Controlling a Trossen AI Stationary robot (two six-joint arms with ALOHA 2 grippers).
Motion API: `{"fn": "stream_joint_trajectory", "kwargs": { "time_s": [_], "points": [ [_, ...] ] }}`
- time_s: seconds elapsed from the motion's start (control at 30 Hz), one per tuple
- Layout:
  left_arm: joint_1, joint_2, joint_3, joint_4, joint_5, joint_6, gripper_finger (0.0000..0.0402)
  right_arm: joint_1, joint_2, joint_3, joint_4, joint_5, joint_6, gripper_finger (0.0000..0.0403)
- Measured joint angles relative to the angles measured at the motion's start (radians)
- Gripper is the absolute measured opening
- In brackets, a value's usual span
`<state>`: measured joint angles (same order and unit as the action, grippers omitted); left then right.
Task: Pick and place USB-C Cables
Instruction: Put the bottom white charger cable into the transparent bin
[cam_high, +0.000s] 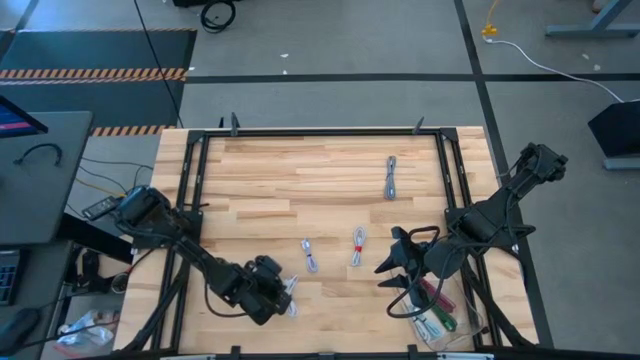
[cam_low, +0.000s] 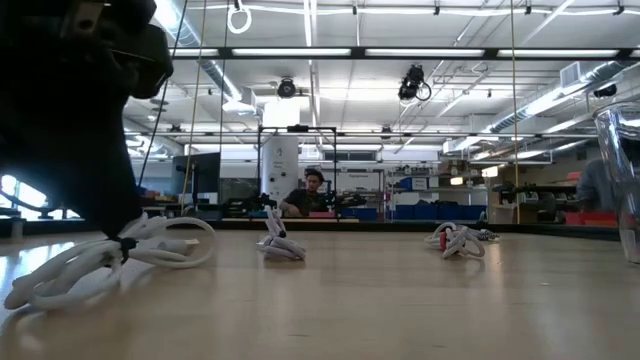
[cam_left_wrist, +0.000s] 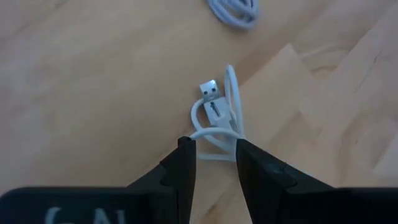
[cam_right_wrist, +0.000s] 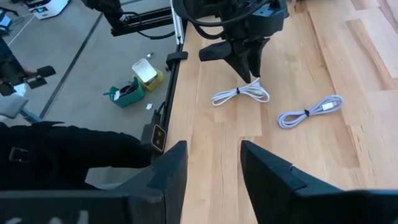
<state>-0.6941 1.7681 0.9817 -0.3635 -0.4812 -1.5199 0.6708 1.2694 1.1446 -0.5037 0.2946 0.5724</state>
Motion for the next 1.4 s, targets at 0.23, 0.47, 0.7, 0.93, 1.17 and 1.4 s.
{"fn": "stream_joint_trajectory", "kwargs": {
  "time_s": [0.23, 0.47, 0.7, 0.93, 1.17, 1.4],
  "points": [
    [0.036, -0.001, 0.000, 0.037, -0.001, 0.099, 0.0121, 0.000, 0.000, 0.000, -0.002, 0.000, 0.000, 0.0153],
    [0.081, -0.001, 0.000, 0.041, -0.005, 0.150, 0.0121, 0.000, 0.000, 0.000, -0.016, 0.000, 0.000, 0.0153],
    [0.103, -0.001, 0.000, 0.041, -0.004, 0.193, 0.0121, 0.000, 0.000, 0.000, -0.021, 0.000, 0.001, 0.0153],
    [0.109, -0.001, 0.000, 0.050, 0.000, 0.224, 0.0121, 0.000, 0.000, 0.000, -0.025, 0.000, 0.001, 0.0153],
    [0.098, -0.001, 0.001, 0.198, 0.089, 0.224, 0.0121, 0.000, 0.000, 0.000, -0.024, 0.000, 0.003, 0.0153],
    [0.083, -0.001, 0.001, 0.117, 0.065, 0.167, 0.0121, 0.000, 0.000, 0.000, -0.023, 0.000, 0.008, 0.0153]
  ]
}}
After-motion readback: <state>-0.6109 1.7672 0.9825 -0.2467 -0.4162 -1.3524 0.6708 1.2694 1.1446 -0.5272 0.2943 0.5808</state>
